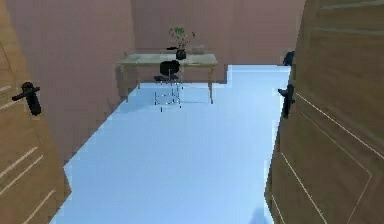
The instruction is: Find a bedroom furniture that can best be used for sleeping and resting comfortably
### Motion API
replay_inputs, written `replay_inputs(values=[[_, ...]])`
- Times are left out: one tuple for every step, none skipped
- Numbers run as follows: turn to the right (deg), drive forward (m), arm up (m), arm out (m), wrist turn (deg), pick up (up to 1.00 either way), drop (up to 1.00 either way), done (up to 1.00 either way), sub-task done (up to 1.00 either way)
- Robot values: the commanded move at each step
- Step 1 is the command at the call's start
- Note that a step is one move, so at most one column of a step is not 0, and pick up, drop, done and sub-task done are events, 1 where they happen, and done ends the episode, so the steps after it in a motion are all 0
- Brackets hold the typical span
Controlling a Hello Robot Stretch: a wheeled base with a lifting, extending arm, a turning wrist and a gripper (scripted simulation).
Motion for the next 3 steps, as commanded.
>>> replay_inputs(values=[[0.0,1.0,0.0,0.0,0.0,0.0,0.0,0.0,0.0],[6.0,0.0,0.0,0.0,0.0,0.0,0.0,0.0,0.0],[0.0,0.65,0.0,0.0,0.0,0.0,0.0,0.0,0.0]])
